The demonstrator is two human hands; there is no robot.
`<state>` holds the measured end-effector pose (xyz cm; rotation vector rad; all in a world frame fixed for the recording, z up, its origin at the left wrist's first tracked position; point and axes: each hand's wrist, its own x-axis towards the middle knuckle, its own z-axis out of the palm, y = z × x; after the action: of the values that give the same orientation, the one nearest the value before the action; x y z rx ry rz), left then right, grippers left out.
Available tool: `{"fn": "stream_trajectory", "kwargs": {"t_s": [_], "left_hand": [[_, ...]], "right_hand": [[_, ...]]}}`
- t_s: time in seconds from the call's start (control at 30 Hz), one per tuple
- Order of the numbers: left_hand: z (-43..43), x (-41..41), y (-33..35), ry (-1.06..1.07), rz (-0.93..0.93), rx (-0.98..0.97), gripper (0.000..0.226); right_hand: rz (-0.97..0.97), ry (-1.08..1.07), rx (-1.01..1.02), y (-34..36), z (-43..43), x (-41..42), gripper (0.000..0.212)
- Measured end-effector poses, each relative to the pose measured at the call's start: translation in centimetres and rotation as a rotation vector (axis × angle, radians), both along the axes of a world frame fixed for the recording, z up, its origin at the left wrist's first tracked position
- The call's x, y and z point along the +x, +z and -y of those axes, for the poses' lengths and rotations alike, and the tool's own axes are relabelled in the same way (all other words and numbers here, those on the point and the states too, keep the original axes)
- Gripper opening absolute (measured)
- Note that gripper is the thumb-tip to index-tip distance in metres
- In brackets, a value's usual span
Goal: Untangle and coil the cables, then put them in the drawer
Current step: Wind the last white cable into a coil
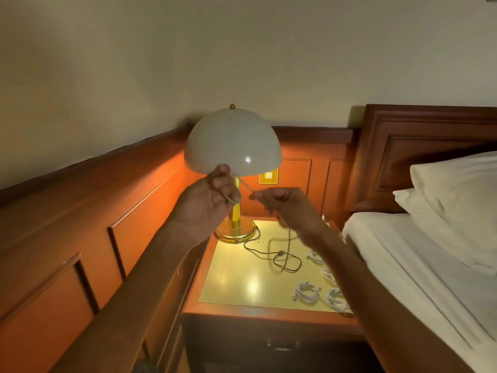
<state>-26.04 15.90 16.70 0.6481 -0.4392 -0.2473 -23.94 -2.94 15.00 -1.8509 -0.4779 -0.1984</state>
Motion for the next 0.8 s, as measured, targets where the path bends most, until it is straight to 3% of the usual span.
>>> {"fn": "stream_trajectory", "kwargs": {"t_s": [0.1,0.17,0.23,0.33,0.4,0.47,0.53,0.6,0.7,0.8], "left_hand": [[1.2,1.2,-0.8,0.236,-0.117,-0.099,0.024],[2.0,2.0,-2.0,0.339,-0.077,0.021,0.028],[2.7,2.4,-3.2,0.579,0.068,0.346,0.026],[2.0,2.9,-4.2,0.987,0.497,0.974,0.027],[0.7,3.0,-4.6,0.86,0.65,1.289,0.027],[-0.2,2.5,-4.9,0.501,0.652,1.38,0.036],[-0.3,1.7,-4.8,0.245,0.568,1.304,0.045],[-0.4,1.2,-4.2,0.082,0.412,1.117,0.043],[-0.9,1.0,-3.6,-0.092,0.243,0.674,0.024],[0.3,1.0,-3.1,-0.018,0.056,0.159,0.009]], "right_hand": [[-0.019,-0.005,-0.102,-3.2,-1.9,-1.8,0.024],[0.071,-0.068,-0.273,-4.1,-2.7,-2.5,0.027],[0.12,-0.074,-0.437,-4.0,-2.8,-2.8,0.027],[0.19,-0.119,-0.704,-2.9,-2.1,-2.5,0.026],[0.308,-0.191,-0.826,-1.3,-0.7,-2.0,0.026],[0.427,-0.154,-0.969,0.8,0.9,-0.7,0.026],[0.455,-0.006,-1.005,2.2,1.9,0.6,0.027],[0.448,0.157,-0.834,2.2,2.4,2.1,0.027],[0.458,0.189,-0.496,0.4,1.6,3.3,0.024],[0.428,0.07,-0.309,-2.5,-0.7,2.9,0.025]]}}
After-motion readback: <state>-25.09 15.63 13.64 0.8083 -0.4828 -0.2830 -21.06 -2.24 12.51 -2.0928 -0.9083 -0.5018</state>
